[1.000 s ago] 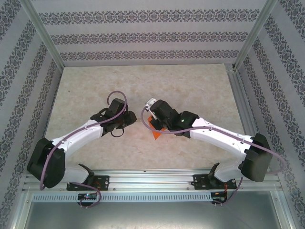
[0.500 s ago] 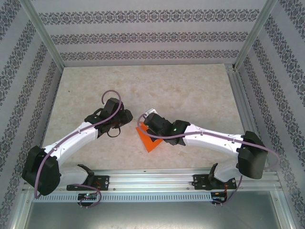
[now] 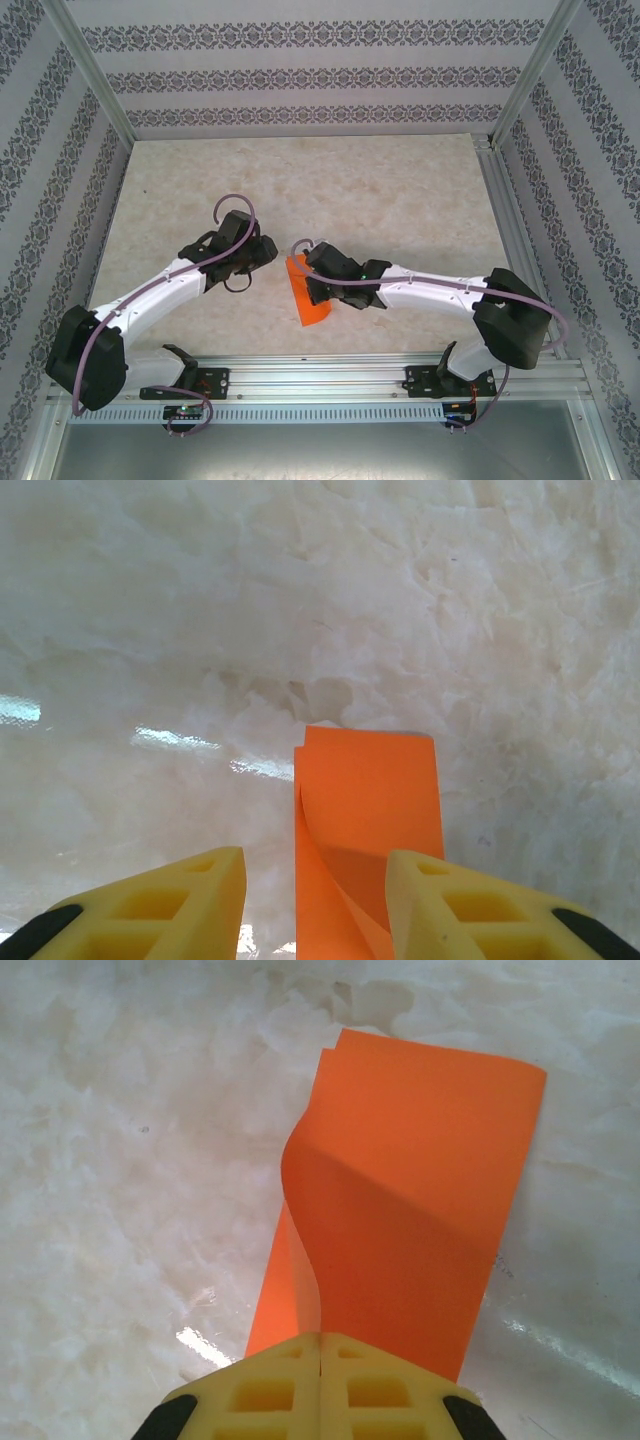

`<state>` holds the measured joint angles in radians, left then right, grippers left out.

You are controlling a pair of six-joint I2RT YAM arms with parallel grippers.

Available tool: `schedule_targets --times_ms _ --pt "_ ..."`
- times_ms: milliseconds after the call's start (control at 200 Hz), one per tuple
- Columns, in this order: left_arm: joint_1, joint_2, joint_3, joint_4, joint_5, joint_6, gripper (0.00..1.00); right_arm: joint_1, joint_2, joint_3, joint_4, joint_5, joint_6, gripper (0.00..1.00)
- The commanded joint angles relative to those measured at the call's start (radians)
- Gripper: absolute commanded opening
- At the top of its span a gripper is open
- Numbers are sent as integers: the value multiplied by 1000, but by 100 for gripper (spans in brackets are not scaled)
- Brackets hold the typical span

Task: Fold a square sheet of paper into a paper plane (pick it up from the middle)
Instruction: Fold the triangle a second time at the center of the table.

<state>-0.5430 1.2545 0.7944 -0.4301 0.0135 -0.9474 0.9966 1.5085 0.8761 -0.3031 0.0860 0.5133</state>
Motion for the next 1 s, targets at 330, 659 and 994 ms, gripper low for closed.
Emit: schedule_targets --times_ms 330,659,994 --pt "-4 42 -55 146 146 -11 42 -168 17 -170 300 -302 44 0" --pt "-53 124 -55 195 186 -31 38 -270 101 -205 443 -497 36 0" --pt "-89 269 -39 319 196 -125 38 -290 148 -207 481 -576 28 2"
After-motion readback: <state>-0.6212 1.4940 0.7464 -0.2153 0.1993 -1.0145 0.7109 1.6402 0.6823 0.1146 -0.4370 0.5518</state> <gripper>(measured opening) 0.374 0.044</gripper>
